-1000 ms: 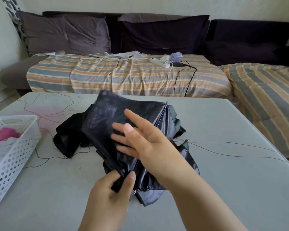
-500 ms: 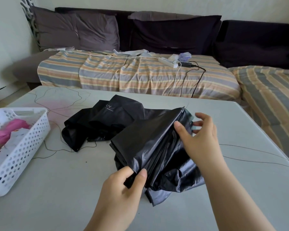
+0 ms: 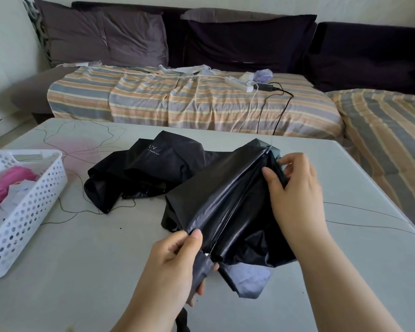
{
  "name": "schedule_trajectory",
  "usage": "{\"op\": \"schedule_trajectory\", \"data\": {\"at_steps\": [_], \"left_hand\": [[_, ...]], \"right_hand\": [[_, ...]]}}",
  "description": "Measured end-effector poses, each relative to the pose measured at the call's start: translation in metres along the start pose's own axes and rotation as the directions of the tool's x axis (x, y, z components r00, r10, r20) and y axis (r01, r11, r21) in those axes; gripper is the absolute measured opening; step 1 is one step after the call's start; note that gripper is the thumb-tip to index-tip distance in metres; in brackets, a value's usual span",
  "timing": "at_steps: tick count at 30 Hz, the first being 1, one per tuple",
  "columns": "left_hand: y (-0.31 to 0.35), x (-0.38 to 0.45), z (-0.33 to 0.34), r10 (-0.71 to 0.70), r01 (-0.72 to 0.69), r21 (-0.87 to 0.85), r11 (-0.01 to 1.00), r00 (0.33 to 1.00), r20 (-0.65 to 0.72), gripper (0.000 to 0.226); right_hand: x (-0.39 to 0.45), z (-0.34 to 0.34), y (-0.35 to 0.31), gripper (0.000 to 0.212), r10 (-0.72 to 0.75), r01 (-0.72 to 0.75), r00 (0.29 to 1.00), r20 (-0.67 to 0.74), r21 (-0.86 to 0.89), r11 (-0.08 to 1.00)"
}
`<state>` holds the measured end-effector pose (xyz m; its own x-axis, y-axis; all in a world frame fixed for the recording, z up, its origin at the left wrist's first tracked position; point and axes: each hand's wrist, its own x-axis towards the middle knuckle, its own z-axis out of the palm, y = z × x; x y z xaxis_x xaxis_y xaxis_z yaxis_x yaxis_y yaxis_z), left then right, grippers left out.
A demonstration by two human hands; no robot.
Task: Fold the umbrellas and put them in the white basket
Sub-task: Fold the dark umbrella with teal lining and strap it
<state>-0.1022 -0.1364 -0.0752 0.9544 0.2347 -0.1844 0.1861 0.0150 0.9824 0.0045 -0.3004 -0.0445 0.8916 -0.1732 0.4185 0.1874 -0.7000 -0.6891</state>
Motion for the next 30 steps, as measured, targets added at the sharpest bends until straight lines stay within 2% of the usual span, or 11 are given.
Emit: {"op": "schedule_trajectory", "data": {"at_steps": [3, 5, 7, 10, 13, 18, 19, 21, 24, 27, 30], "left_hand": [[-0.002, 0.001, -0.003, 0.003, -0.003, 0.003, 1.0, 1.0, -0.024, 0.043], [-0.001, 0.002, -0.005, 0.018, -0.018, 0.006, 1.0, 0.999, -0.045, 0.041], [0.0, 0.002, -0.006, 0.04, -0.039, 0.018, 0.999, 0.997, -0.067, 0.043], [0.0, 0.0, -0.005, 0.066, -0.062, 0.046, 0.997, 0.995, -0.073, 0.042], [0.002, -0.003, -0.002, 0.037, -0.036, 0.012, 0.999, 0.996, -0.081, 0.013], [0.006, -0.003, -0.003, 0.039, -0.037, 0.017, 0.999, 0.993, -0.108, 0.049], [0.008, -0.004, -0.003, 0.04, -0.039, 0.016, 0.999, 0.994, -0.106, 0.054], [0.008, -0.005, -0.003, 0.062, -0.059, 0.036, 0.998, 0.994, -0.088, 0.06], [0.005, -0.008, -0.004, 0.086, -0.085, 0.03, 0.996, 0.995, -0.041, 0.068], [0.0, -0.012, -0.005, 0.118, -0.12, 0.061, 0.991, 0.993, 0.021, 0.074], [-0.004, -0.013, -0.009, 0.155, -0.163, 0.121, 0.979, 0.985, 0.074, 0.079]], "right_hand": [[-0.009, 0.0, -0.01, 0.034, -0.231, 0.232, 0.972, -0.05, -0.003, 0.973], [-0.018, 0.003, -0.016, 0.025, -0.486, 0.487, 0.873, 0.052, -0.009, 0.873], [-0.024, 0.009, -0.013, 0.025, -0.599, 0.615, 0.779, 0.187, -0.038, 0.788], [-0.023, 0.014, -0.004, 0.028, -0.545, 0.562, 0.816, 0.195, -0.046, 0.826], [-0.021, 0.015, -0.001, 0.026, -0.578, 0.59, 0.804, 0.142, -0.064, 0.805], [-0.022, 0.016, -0.004, 0.026, -0.611, 0.614, 0.789, 0.061, -0.084, 0.785], [-0.022, 0.015, -0.005, 0.025, -0.599, 0.601, 0.799, 0.046, -0.057, 0.797], [-0.019, 0.009, -0.011, 0.024, -0.485, 0.485, 0.874, -0.017, 0.033, 0.874], [-0.004, -0.008, -0.009, 0.024, -0.117, 0.129, 0.988, -0.1, 0.119, 0.984], [0.012, -0.016, 0.002, 0.017, 0.14, -0.143, 0.99, 0.03, 0.14, 0.98], [0.019, -0.017, 0.01, 0.024, 0.157, -0.175, 0.982, 0.109, 0.182, 0.968]]}}
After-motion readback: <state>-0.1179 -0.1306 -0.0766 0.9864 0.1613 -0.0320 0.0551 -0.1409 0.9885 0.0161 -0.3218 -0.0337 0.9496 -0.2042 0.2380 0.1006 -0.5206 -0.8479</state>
